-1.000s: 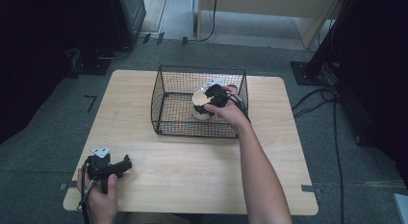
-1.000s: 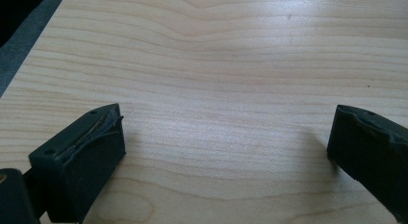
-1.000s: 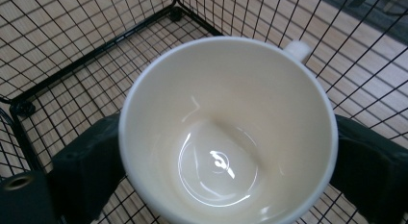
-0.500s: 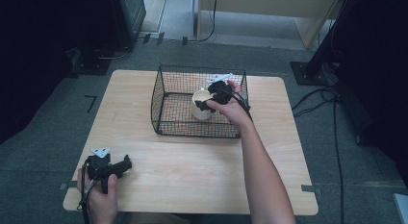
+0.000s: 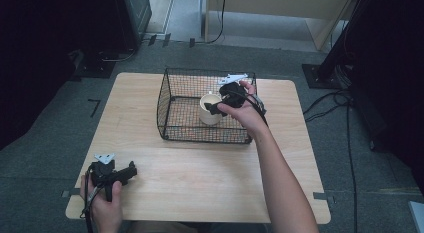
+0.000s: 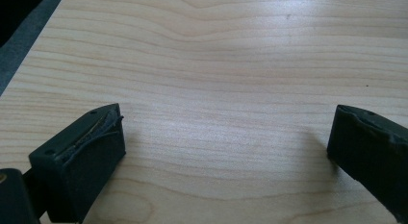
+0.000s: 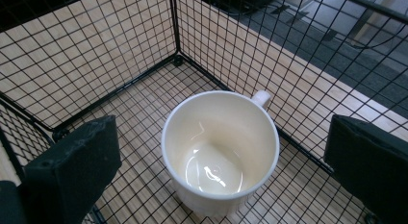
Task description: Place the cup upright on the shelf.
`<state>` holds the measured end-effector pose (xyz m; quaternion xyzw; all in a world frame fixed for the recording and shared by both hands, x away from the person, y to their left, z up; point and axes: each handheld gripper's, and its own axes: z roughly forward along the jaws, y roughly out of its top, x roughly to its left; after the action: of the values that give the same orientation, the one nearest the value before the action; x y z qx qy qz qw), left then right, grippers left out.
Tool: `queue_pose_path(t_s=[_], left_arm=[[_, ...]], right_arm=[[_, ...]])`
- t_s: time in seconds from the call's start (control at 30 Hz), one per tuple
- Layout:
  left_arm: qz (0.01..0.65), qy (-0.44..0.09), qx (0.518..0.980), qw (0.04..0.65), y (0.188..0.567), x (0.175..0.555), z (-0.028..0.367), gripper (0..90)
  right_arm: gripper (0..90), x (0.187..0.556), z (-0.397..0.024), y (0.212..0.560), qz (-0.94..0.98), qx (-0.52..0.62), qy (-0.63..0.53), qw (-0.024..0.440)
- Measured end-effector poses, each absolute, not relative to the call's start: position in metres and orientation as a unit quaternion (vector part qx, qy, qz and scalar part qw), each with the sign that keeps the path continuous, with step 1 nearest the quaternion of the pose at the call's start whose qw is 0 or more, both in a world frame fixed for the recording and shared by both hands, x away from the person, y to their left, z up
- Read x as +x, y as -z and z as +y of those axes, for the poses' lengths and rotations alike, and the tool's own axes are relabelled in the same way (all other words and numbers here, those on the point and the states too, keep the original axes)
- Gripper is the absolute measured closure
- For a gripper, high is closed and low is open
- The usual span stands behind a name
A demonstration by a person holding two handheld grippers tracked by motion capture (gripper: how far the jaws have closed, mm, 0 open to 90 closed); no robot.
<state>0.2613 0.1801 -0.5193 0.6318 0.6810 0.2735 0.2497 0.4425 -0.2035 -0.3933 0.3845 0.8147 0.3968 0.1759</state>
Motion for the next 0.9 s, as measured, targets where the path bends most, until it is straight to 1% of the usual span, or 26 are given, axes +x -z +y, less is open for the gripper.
queue_pose_path(t_s=[0.47, 0.9], left_arm=[[0.681, -0.273, 0.632, 0.249, 0.519, 0.261, 0.18, 0.0], [0.681, -0.274, 0.631, 0.25, 0.519, 0.261, 0.18, 0.0]], right_arm=[[0.0, 0.397, -0.216, 0.384, 0.823, 0.36, -0.4, 0.181], [0.0, 0.351, -0.238, 0.384, 0.819, 0.355, -0.413, 0.181]])
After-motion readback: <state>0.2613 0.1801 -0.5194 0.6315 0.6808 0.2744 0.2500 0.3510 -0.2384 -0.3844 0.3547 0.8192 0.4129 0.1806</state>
